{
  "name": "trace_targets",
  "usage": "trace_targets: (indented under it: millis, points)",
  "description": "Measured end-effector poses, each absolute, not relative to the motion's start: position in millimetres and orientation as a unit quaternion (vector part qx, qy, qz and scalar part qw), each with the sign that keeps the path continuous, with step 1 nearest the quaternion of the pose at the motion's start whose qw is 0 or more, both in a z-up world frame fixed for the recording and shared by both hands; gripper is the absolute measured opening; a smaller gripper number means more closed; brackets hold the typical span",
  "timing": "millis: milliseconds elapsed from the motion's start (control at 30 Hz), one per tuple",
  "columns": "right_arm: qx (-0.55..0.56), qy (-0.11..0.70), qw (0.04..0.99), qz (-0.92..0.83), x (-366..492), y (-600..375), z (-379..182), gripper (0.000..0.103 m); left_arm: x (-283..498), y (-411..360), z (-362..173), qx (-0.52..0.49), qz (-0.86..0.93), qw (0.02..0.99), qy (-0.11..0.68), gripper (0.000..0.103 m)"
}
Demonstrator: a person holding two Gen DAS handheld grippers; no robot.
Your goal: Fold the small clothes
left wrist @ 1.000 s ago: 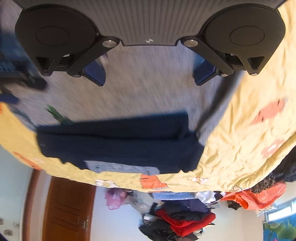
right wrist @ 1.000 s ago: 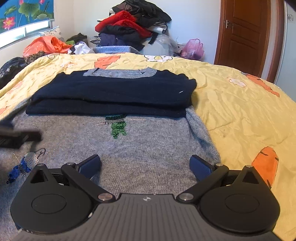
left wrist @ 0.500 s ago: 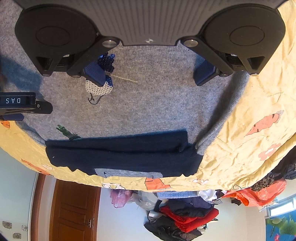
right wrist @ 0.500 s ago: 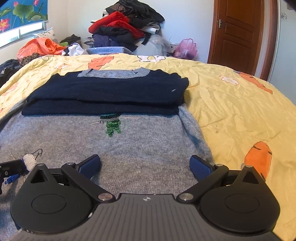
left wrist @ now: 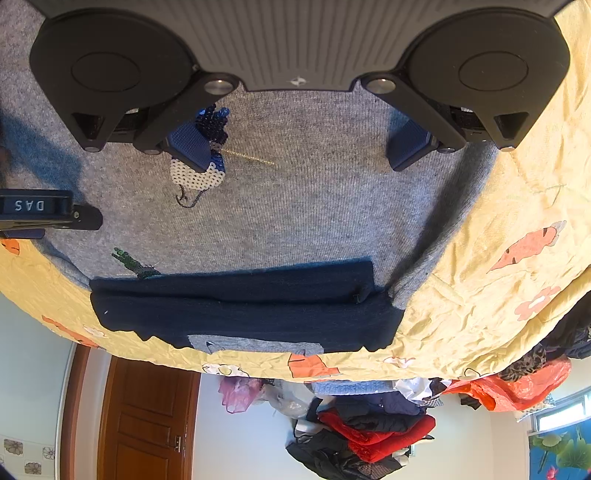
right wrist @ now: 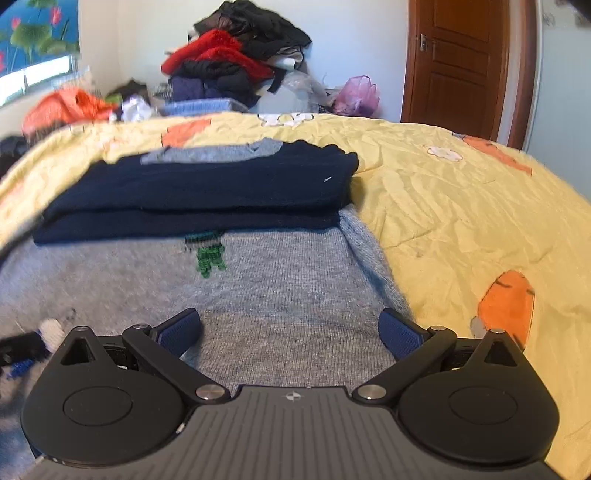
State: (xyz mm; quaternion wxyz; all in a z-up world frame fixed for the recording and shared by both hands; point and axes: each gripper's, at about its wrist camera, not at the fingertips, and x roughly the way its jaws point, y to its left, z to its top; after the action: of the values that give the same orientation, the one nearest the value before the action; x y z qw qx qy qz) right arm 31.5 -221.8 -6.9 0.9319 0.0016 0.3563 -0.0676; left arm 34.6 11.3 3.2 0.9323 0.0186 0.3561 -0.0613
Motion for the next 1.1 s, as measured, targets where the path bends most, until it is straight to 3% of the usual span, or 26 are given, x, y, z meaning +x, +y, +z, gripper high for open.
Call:
trace_targets:
  millis: [867,1100]
  points:
    - [-0.011,0.361,0.932,-0.027,-20.5,-197.6,-3.1,0.103,32.0,10.6,3.8,0.02,-0.053,0.932,0.357,0.103]
    - [-0.006,0.358,0.933,-0.029,-23.4,-199.7,-3.9,0.103,-11.7,13.1,6.0,0.024,-0.042,0.929,0.367,0.103]
